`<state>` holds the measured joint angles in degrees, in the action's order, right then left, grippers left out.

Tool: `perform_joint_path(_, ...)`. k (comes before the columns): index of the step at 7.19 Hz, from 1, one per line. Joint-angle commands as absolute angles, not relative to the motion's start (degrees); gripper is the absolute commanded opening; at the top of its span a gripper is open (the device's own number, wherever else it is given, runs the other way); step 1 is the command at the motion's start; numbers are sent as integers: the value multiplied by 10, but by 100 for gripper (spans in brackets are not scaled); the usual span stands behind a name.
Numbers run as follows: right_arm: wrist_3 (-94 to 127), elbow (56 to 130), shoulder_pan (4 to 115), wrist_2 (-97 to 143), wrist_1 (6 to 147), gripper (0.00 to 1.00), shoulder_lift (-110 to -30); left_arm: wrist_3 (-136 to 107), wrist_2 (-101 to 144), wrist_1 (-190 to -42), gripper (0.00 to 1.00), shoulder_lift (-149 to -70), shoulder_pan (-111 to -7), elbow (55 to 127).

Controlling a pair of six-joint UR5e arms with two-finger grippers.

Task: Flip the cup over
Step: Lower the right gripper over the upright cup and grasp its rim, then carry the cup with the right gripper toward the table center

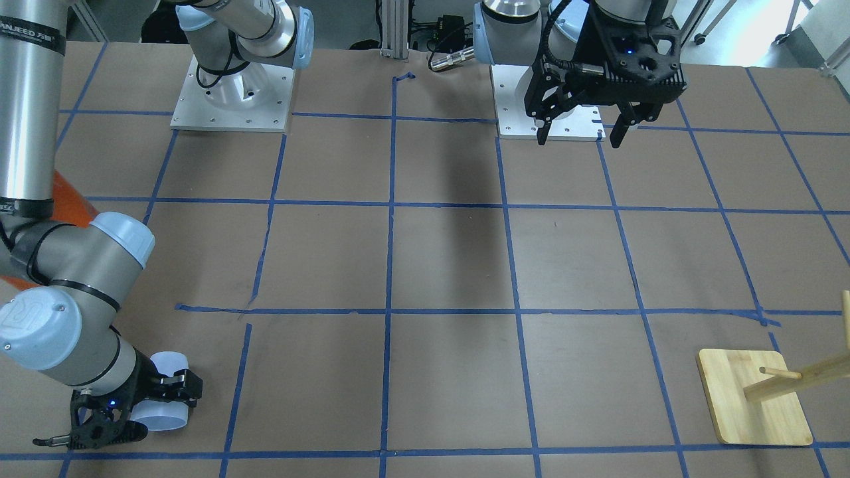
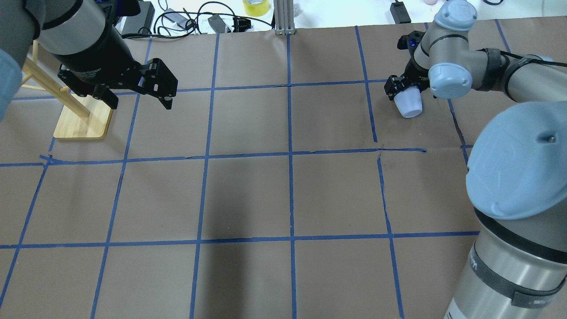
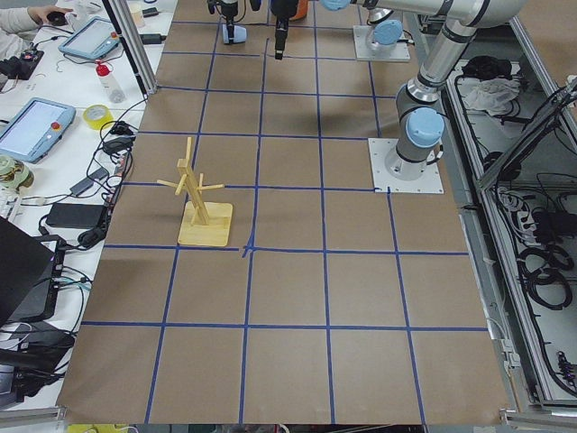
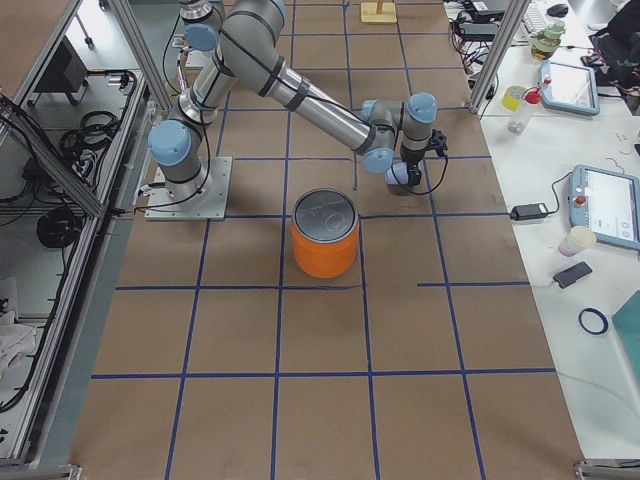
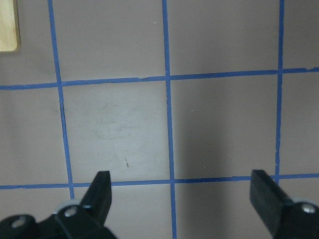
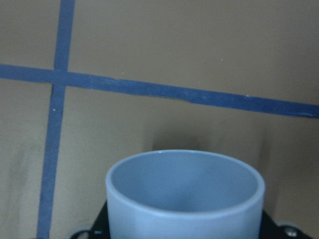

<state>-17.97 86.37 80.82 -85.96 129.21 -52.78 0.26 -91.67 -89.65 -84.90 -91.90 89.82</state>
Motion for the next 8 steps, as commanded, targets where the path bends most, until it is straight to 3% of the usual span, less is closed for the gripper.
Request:
perform_joint_path(1,-246,860,857,-856,1291,55,-548,3,-917,-896,100,-849,-918,898)
perform_joint_path(4,-371,851,1007,-864,1305,54,-559,3,-917,-896,100,-849,-918,898)
perform_joint_path(8,-618,859,1118,-866,1366,47,-548,3,-917,-896,100,-849,-918,898)
